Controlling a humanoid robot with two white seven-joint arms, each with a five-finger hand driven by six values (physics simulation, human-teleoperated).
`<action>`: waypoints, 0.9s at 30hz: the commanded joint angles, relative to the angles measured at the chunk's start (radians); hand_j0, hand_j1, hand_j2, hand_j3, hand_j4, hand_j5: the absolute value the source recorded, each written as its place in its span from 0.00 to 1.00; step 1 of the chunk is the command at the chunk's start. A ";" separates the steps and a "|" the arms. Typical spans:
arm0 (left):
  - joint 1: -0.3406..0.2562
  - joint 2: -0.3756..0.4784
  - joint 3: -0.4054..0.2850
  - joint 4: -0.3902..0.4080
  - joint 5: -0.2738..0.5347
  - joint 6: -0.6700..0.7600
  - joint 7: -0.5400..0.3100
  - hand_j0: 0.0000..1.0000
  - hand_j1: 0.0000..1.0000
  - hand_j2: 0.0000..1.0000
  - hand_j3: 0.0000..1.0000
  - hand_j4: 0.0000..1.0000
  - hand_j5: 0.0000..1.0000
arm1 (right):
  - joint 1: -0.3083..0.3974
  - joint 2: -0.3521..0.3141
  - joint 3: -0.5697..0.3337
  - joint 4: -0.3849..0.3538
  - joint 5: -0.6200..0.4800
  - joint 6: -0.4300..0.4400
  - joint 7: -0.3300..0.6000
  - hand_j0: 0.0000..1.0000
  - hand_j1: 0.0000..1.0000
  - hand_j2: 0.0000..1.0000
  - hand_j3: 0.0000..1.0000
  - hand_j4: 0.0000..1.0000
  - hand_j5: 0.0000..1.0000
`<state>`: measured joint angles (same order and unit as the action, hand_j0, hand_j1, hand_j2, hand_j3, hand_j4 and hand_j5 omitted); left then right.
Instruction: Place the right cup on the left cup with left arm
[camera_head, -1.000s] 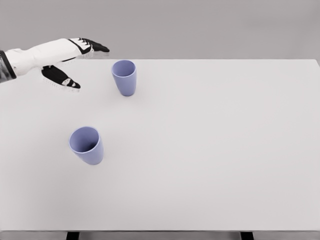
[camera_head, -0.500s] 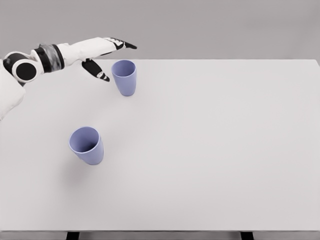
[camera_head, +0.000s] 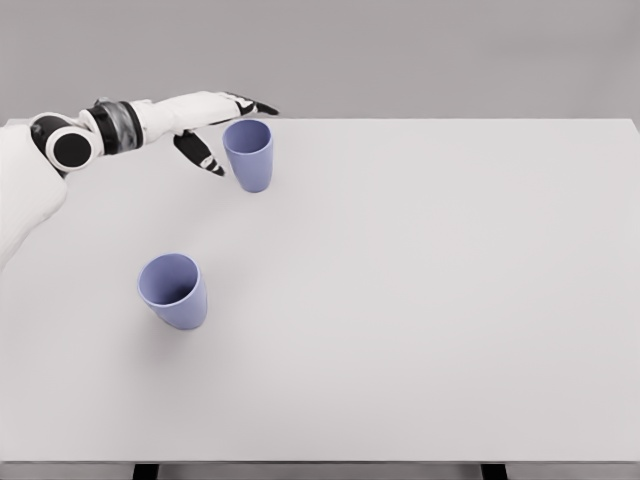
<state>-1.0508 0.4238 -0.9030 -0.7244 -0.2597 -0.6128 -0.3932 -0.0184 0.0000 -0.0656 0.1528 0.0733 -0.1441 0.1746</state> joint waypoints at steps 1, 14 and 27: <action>0.000 -0.002 0.006 0.000 -0.036 0.002 0.000 1.00 1.00 1.00 1.00 1.00 1.00 | 0.000 0.000 0.000 0.001 0.000 0.000 0.000 1.00 1.00 1.00 1.00 1.00 1.00; -0.021 -0.060 0.004 0.042 -0.084 0.002 -0.001 1.00 1.00 1.00 1.00 1.00 1.00 | 0.000 0.000 0.000 0.001 0.000 0.000 0.000 1.00 1.00 1.00 1.00 1.00 1.00; -0.018 -0.062 0.003 0.048 -0.096 0.002 0.000 0.55 0.55 0.55 0.55 0.55 0.55 | 0.000 0.000 0.000 0.001 0.000 0.000 0.000 1.00 1.00 1.00 1.00 1.00 1.00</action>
<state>-1.0677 0.3622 -0.9006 -0.6760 -0.3589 -0.6122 -0.3944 -0.0184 0.0000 -0.0656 0.1530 0.0733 -0.1441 0.1746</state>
